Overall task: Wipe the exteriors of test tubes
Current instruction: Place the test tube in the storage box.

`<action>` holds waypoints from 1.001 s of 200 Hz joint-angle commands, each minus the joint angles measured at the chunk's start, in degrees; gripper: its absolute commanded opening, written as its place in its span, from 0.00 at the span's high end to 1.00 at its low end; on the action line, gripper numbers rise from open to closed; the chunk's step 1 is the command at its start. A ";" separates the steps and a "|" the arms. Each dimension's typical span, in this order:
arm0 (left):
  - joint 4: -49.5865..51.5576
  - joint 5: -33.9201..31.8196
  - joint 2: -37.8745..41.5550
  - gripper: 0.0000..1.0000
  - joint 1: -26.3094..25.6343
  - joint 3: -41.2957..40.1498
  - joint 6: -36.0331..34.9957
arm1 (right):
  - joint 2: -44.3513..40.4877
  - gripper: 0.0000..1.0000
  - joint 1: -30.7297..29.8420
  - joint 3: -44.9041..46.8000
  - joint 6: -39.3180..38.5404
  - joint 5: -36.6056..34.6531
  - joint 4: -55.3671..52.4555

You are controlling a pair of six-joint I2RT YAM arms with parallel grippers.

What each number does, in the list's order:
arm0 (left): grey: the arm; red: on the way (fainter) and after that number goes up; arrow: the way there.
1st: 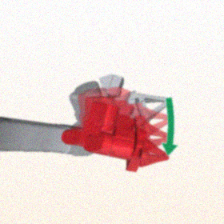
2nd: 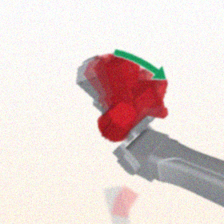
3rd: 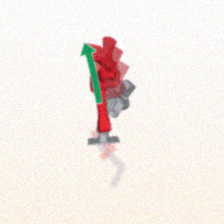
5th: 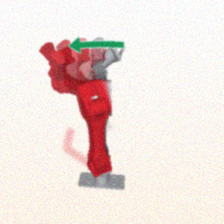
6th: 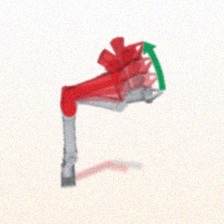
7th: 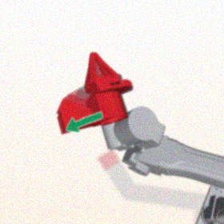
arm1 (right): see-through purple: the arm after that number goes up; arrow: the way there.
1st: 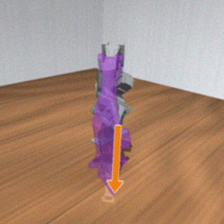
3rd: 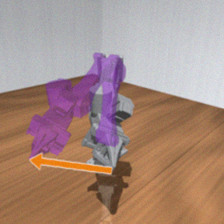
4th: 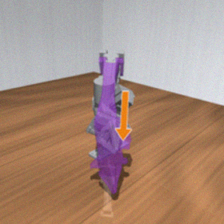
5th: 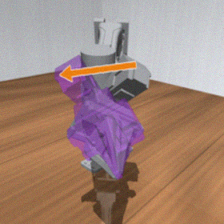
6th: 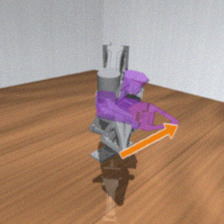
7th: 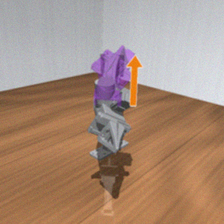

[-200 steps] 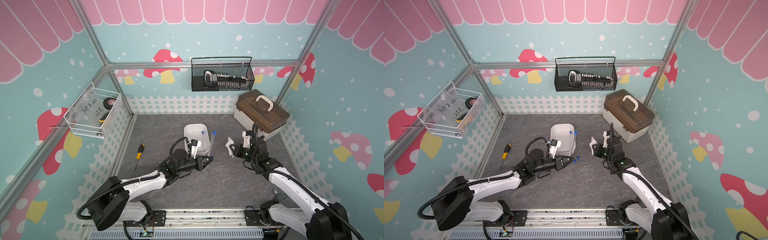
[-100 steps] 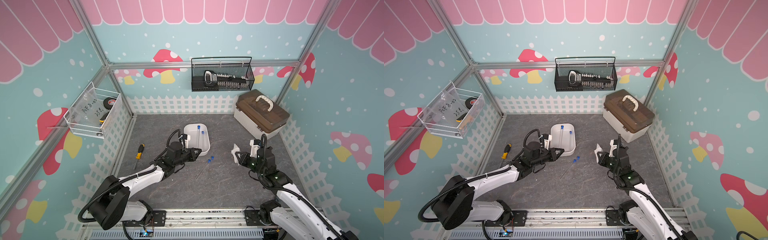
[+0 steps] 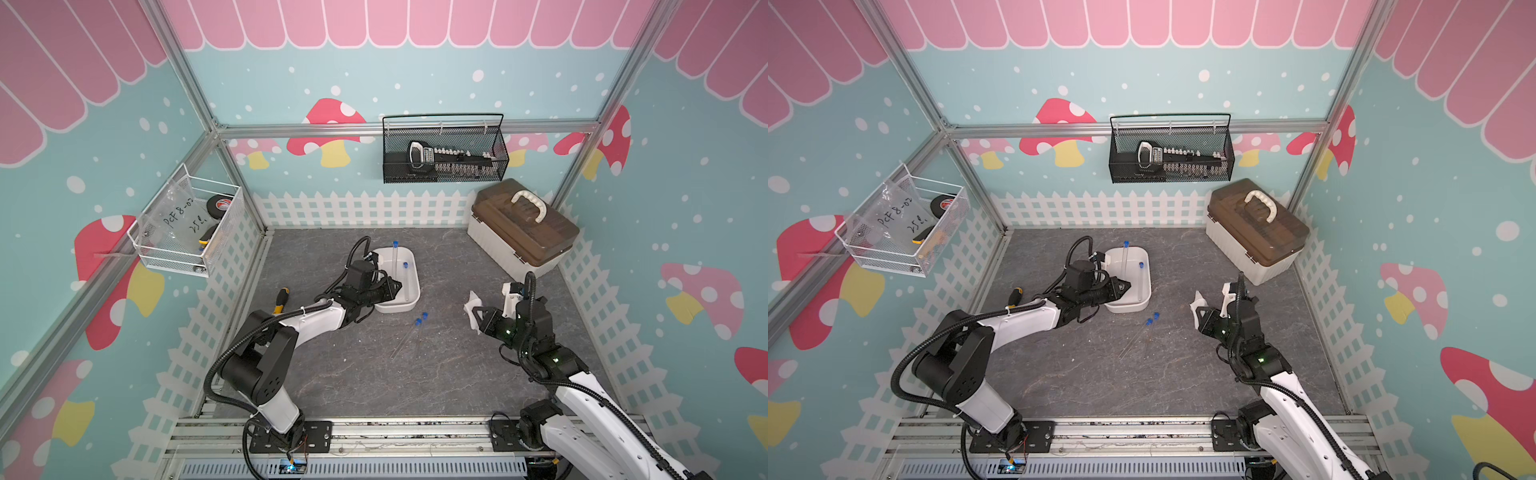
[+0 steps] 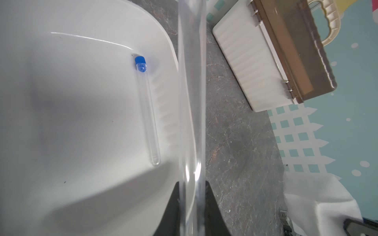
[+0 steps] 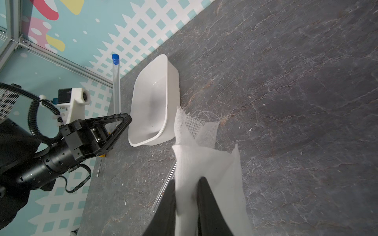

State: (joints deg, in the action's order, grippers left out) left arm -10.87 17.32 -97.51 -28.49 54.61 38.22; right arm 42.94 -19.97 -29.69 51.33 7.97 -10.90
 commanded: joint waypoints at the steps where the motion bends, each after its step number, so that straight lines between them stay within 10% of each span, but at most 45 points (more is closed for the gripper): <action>1: 2.17 0.71 -3.12 0.90 0.62 3.26 -1.11 | -0.88 0.82 -0.01 0.67 0.96 -0.15 -0.61; 200: 11.68 1.31 -17.09 0.87 1.93 16.20 3.00 | -5.50 0.81 0.01 2.61 1.23 -1.08 -2.59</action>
State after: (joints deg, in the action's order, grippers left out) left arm -1.28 17.85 -113.38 -27.03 68.58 40.34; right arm 38.09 -19.97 -27.73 51.75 7.46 -12.80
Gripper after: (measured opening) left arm 0.136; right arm 0.185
